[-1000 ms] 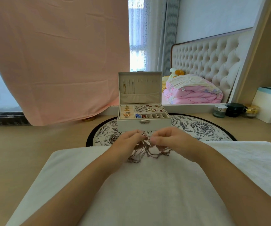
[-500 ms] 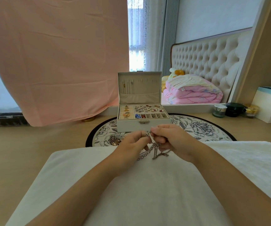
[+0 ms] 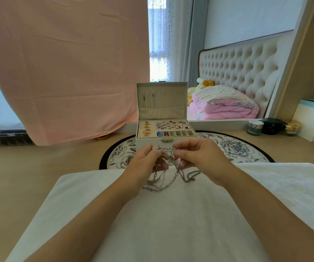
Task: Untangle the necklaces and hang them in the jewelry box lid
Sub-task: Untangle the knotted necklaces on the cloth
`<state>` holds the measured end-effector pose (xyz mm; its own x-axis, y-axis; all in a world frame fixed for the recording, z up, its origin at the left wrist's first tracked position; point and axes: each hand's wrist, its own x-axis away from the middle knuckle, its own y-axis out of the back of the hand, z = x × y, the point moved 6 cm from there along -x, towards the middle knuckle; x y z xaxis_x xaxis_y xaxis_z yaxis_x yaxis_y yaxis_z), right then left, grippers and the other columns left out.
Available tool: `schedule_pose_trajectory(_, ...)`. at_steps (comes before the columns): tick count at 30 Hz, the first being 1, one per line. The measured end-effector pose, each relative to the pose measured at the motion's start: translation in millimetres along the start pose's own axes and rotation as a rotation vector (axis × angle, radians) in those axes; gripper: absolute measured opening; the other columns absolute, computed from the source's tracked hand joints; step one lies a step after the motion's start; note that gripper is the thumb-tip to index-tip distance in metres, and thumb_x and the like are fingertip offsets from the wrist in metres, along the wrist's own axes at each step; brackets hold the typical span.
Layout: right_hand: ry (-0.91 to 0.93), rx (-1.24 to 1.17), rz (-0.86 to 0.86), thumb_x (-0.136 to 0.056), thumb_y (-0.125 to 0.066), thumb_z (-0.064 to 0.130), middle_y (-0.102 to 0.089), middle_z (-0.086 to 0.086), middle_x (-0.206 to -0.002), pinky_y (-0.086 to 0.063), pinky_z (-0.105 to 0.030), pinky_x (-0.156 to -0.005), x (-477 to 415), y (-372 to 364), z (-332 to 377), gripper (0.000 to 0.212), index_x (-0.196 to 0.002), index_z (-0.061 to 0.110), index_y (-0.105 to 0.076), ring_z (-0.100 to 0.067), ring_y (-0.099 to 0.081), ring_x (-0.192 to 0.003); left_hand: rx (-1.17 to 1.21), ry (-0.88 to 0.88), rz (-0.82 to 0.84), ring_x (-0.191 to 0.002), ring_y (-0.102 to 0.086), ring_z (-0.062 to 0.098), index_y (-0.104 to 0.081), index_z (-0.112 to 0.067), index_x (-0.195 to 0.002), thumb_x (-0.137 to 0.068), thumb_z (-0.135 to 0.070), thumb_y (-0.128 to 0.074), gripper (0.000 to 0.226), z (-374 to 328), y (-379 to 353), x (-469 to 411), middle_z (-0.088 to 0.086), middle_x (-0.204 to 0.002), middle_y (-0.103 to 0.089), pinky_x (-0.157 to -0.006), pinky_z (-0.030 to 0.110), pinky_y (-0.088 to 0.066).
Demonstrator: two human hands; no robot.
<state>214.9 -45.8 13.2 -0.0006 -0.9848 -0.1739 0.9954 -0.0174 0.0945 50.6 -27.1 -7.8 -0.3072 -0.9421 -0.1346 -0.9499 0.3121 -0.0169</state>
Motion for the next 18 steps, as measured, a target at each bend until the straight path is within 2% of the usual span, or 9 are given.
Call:
schedule_pose_trajectory(4,0.003,0.033,-0.037,-0.079,-0.080,0.002,-0.077,-0.009,-0.078,-0.063,-0.036,-0.068,1,2,3,0.020,-0.096,0.014,-0.077,-0.020,-0.069,-0.062,0.031,0.019,0.005,-0.075,-0.064,0.020,-0.061,-0.009,-0.090,-0.102,-0.005,-0.046,0.019,1,-1,-2,0.007,-0.079,-0.068,-0.094,0.051,-0.056)
schedule_pose_trajectory(8,0.012,-0.010,-0.034,-0.081,-0.079,0.003,-0.078,-0.010,-0.082,-0.062,-0.033,-0.074,1,0,5,0.019,-0.094,0.016,-0.077,-0.019,-0.072,-0.069,-0.028,0.041,0.050,-0.067,-0.060,0.019,-0.061,-0.012,-0.105,-0.096,0.006,-0.047,0.024,2,0,-1,0.002,-0.077,-0.067,-0.072,0.035,-0.055)
schedule_pose_trajectory(11,0.032,-0.003,-0.002,-0.082,-0.077,0.001,-0.077,-0.012,-0.084,-0.063,-0.039,-0.075,4,-6,7,0.021,-0.098,0.015,-0.076,-0.022,-0.072,-0.071,-0.093,0.054,0.132,-0.068,-0.059,0.018,-0.068,-0.010,-0.104,-0.092,-0.002,-0.055,0.020,4,-4,1,0.002,-0.074,-0.066,-0.076,0.036,-0.053)
schedule_pose_trajectory(14,0.073,0.006,-0.032,-0.080,-0.078,-0.004,-0.076,-0.007,-0.082,-0.063,-0.038,-0.071,3,-8,8,0.025,-0.099,0.013,-0.075,-0.022,-0.071,-0.069,-0.216,0.029,0.148,-0.071,-0.064,0.012,-0.073,-0.008,-0.098,-0.094,-0.014,-0.067,0.010,4,-7,2,0.001,-0.077,-0.072,-0.078,0.032,-0.055)
schedule_pose_trajectory(18,0.098,-0.064,-0.083,-0.083,-0.075,-0.005,-0.073,-0.008,-0.079,-0.061,-0.031,-0.070,2,-5,9,0.022,-0.098,0.010,-0.073,-0.021,-0.070,-0.069,-0.231,0.031,0.156,-0.076,-0.061,0.018,-0.072,-0.009,-0.093,-0.098,-0.018,-0.062,0.014,7,-6,2,0.002,-0.082,-0.073,-0.079,0.033,-0.054)
